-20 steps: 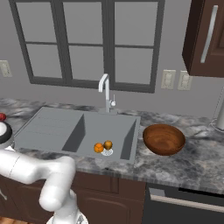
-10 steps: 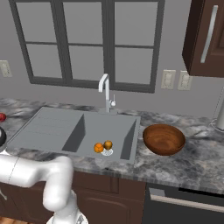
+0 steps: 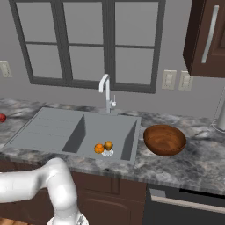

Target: There is a mixed pile of frozen fruits and vegetables on the counter. Locate all the frozen vegetables and place the items in a bowl on the counter. Take all the frozen fruits and defrost them in a running sink.

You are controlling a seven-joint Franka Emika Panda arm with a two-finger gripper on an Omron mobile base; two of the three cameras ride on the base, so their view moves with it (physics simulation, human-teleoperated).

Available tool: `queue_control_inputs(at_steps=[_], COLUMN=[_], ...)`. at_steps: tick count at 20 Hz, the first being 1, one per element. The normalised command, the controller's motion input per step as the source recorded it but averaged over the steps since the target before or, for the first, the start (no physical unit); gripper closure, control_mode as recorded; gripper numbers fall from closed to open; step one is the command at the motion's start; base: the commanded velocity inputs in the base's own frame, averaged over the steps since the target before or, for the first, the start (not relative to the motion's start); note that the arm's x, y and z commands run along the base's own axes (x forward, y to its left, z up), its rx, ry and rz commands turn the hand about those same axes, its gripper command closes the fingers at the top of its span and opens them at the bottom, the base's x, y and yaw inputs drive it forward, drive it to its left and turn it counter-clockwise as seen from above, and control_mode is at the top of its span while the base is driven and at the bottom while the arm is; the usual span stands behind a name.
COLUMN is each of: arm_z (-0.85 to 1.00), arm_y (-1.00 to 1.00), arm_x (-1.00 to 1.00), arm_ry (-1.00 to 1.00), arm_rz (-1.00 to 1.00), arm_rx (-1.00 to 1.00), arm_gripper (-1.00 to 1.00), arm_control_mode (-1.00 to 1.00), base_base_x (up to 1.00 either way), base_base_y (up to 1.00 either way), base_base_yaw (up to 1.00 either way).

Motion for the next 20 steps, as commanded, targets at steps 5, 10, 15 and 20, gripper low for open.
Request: queue_control_inputs(at_steps=[5, 10, 15, 20], arm_z=[0.06, 0.46, 0.84, 0.75], arm_y=[-1.0, -0.95, -0.74, -0.68], arm_x=[-0.39, -0.5, -0.69, -0.75], arm_ry=[-0.34, -0.12, 0.0, 0.1], arm_rz=[0.15, 0.13, 0.04, 0.0], arm_rx=[0.13, 0.13, 0.07, 0.04], arm_gripper=[1.0, 1.0, 1.0, 1.0], arm_control_mode=[-1.0, -1.0, -1.0, -1.0], base_base_x=[0.0, 0.0, 0.0, 0.0], base_base_y=[0.0, 0.0, 0.0, 0.0], base_base_yaw=[0.0, 0.0, 0.0, 0.0])
